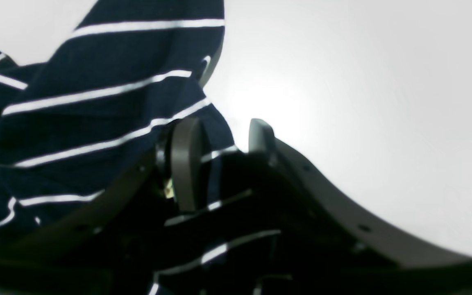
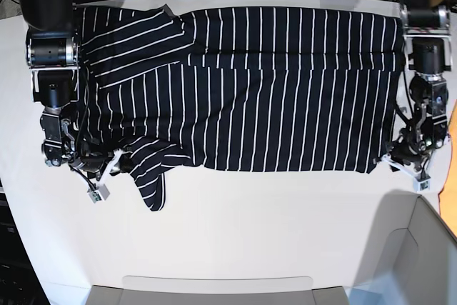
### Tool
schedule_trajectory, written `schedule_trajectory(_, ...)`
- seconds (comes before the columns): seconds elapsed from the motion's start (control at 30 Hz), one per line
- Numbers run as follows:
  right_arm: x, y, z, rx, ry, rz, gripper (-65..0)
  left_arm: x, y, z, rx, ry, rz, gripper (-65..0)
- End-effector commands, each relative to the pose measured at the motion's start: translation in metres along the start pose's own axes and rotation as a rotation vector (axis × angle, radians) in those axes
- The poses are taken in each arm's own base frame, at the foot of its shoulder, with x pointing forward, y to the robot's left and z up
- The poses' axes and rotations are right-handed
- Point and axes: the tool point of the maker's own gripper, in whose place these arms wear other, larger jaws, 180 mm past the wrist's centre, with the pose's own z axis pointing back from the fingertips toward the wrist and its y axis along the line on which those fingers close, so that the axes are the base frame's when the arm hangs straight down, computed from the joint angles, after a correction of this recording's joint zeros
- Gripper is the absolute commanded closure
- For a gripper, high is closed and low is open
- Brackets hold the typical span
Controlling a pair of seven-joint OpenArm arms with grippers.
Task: Fold the T-shirt properly
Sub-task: 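Grasp the hem edge with both grippers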
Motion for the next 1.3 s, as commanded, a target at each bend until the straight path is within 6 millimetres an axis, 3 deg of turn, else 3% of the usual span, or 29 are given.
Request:
schedule_trajectory(0.0,0.014,-0.011,0.008,-0.025,-0.016,0.016,-20.1,0.032,0.001,0.005,0.004,-0.07,-0.015,-21.5)
schedule_trajectory(0.37,0.012,-0.009,0.007,-0.021,-0.013,0.015,-20.1,0.018,-0.002,-0.012,0.015,0.003,-0.07,-21.7)
schedule_trajectory(0.47,0.01,-0.01,0.007,-0.023,-0.01,0.014,-20.1,0.015,-0.013,-0.012,-0.047,0.007,-0.112,-21.6)
schedule_trajectory(0.6,0.01,-0.003,0.008,-0.018,-0.026,0.046,-20.1,0.003,-0.017,-0.018,-0.06,0.012,-0.109,-21.7)
schedule_trajectory(0.73,0.009,0.002,0.008,-0.012,-0.036,0.066,-20.1,-0.022,-0.011,-0.033,-0.04,0.073,-0.062,-21.7)
schedule_trajectory(0.93,0.01,0.003,0.008,-0.011,-0.037,0.067,-20.1,-0.032,-0.029,-0.038,-0.074,0.094,-0.061,-21.7)
schedule_trajectory(1.03,0.012,0.003,0.008,-0.01,-0.04,0.068,-20.1,-0.042,-0.047,-0.041,-0.11,0.119,-0.098,-21.3)
schedule_trajectory(1.1,0.012,0.004,0.007,-0.01,-0.04,0.069,-20.0,-0.06,-0.058,-0.042,-0.15,0.156,-0.176,-17.4)
schedule_trajectory(1.17,0.01,0.004,0.008,-0.011,-0.024,0.07,-19.3,-0.07,-0.061,-0.043,-0.156,0.171,-0.205,-9.1)
schedule_trajectory(1.23,0.007,0.003,0.008,-0.012,0.005,0.071,-15.2,-0.07,-0.06,-0.044,-0.156,0.157,-0.201,0.0)
schedule_trajectory(1.27,0.011,0.003,0.009,-0.014,-0.001,0.074,-11.8,-0.073,-0.059,-0.044,-0.161,0.143,-0.191,0.0)
